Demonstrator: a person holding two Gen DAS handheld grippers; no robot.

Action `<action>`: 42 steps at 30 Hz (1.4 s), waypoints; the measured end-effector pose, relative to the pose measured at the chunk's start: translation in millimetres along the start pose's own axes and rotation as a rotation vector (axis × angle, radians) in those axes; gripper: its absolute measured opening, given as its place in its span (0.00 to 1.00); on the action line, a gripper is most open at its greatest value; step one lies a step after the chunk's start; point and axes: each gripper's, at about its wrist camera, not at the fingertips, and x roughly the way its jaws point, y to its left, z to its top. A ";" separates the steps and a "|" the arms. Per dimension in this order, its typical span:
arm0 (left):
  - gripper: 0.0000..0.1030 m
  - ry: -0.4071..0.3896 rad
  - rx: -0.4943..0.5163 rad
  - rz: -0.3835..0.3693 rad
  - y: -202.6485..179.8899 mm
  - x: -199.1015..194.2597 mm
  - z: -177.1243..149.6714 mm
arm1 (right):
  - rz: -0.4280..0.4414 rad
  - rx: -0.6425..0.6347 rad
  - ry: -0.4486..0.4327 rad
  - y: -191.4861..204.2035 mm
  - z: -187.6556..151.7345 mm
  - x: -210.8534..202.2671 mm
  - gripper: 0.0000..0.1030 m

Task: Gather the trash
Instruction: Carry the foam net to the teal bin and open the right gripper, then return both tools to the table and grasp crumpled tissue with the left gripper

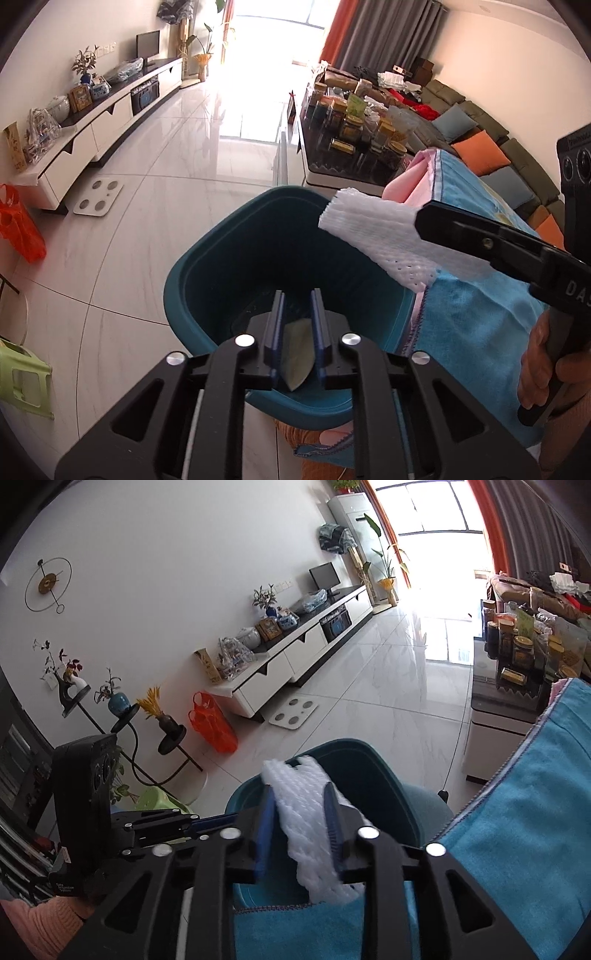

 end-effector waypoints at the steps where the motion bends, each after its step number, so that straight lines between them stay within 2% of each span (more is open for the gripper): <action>1: 0.18 -0.016 0.005 0.001 -3.1 -4.6 0.9 | 0.000 0.003 -0.011 -1.0 0.6 -4.1 0.36; 3: 0.24 -0.042 0.017 0.010 -9.9 -15.5 -3.1 | 0.015 0.017 -0.037 -4.1 0.5 -13.1 0.37; 8: 0.28 -0.105 0.036 0.017 -25.6 -41.2 -2.3 | 0.029 0.020 -0.079 -7.2 -6.6 -38.1 0.38; 11: 0.31 -0.129 0.041 0.022 -34.5 -52.6 -2.9 | 0.020 0.009 -0.104 -10.6 -15.8 -57.2 0.45; 19: 0.32 -0.142 0.056 -0.002 -57.5 -70.6 -8.7 | 0.007 0.025 -0.148 -24.9 -42.5 -101.3 0.45; 23: 0.40 -0.164 0.103 -0.067 -78.1 -77.9 -19.8 | -0.039 0.018 -0.190 -28.6 -65.3 -138.8 0.47; 28: 0.48 -0.167 0.191 -0.216 -131.8 -80.5 -43.9 | -0.166 0.033 -0.251 -37.3 -106.8 -195.9 0.50; 33: 0.49 -0.129 0.328 -0.385 -206.5 -69.6 -72.7 | -0.327 0.107 -0.309 -52.4 -150.9 -252.7 0.50; 37: 0.50 -0.094 0.430 -0.482 -264.6 -61.4 -90.9 | -0.448 0.185 -0.353 -69.6 -180.3 -292.3 0.50; 42: 0.52 -0.057 0.539 -0.566 -329.9 -48.8 -103.6 | -0.590 0.299 -0.398 -92.8 -214.5 -337.8 0.50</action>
